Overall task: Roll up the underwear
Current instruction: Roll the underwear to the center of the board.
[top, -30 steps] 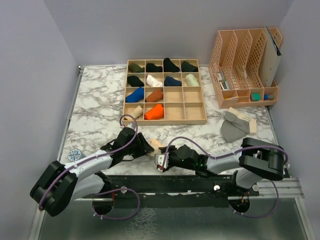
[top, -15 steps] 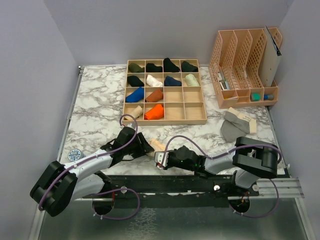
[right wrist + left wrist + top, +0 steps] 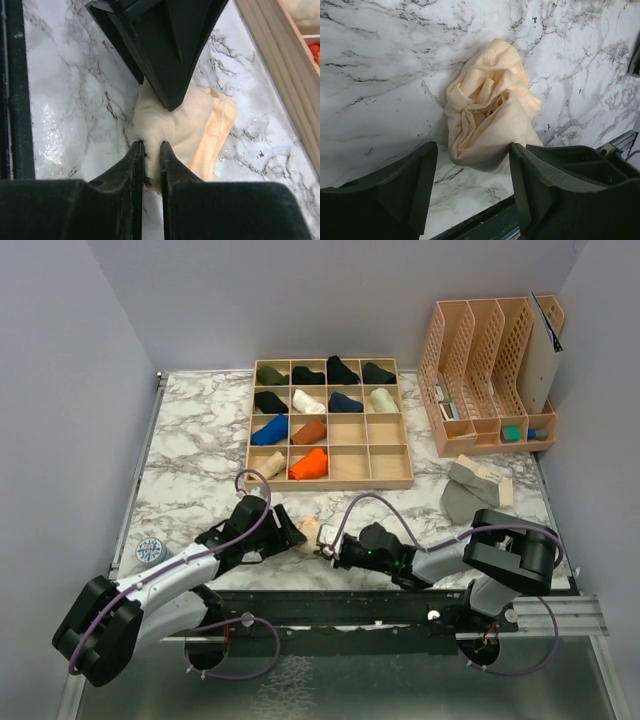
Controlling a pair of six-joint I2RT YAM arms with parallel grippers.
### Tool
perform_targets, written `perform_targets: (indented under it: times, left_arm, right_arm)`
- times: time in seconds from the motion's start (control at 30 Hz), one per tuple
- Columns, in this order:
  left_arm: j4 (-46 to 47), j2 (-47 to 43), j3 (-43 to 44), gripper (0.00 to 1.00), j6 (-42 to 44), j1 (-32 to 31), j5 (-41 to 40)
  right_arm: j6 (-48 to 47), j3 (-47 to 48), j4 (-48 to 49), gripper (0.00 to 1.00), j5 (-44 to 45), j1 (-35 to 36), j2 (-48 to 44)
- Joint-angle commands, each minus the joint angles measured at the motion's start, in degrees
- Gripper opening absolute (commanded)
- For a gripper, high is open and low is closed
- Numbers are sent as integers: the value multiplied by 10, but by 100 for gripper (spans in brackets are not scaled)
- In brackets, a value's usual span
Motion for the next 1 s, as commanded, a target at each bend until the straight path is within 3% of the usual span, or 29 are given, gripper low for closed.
perform_targets:
  times: [0.0,0.4,0.8,0.97]
  left_arm:
    - [-16,-46,-4,68,18,-3,-22]
    - [52,-127,-67,75,7,-2,32]
    - [190,-118,-111,76,-17,-2,75]
    - [195,-87,-98,75,6,-3,95]
  right_arm:
    - [99,-28,-26,8,-122,-36,-2]
    - [298,-61,144,8,-287,-144,49]
    - [493,-85,348,9,-321,-204,178]
    - [554,-96,414,9,-306,-221,216]
